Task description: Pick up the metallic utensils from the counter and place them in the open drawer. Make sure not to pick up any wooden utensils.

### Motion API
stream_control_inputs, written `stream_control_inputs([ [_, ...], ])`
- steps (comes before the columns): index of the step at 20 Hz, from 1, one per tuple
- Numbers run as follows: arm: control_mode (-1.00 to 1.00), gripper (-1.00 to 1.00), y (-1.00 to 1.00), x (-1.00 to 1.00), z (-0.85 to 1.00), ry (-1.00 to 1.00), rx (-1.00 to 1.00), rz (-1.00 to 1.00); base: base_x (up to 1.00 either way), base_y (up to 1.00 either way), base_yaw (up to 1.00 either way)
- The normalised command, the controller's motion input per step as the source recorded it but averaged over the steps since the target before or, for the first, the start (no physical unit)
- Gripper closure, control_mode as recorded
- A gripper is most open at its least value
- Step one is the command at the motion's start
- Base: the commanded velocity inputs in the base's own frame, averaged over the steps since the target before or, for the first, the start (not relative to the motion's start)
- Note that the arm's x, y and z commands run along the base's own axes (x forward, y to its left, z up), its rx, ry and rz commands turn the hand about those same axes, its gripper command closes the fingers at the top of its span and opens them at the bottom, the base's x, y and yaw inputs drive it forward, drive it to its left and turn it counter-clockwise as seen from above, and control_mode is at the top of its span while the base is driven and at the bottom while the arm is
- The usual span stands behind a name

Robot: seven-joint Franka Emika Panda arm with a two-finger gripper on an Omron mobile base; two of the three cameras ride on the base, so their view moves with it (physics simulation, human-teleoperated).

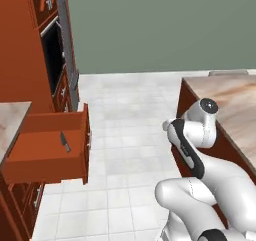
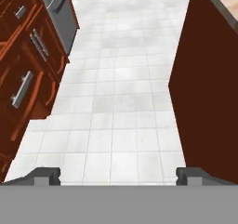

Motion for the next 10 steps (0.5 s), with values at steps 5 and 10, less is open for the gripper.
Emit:
stream_control_inputs([
  [5,1.0,-1.0,0.0,0.0,0.0,0.0,0.0,0.0,1.0,-0.03,0.0],
  [10,1.0,-1.0,0.0,0.0,0.0,0.0,0.0,0.0,1.0,0.0,0.0],
])
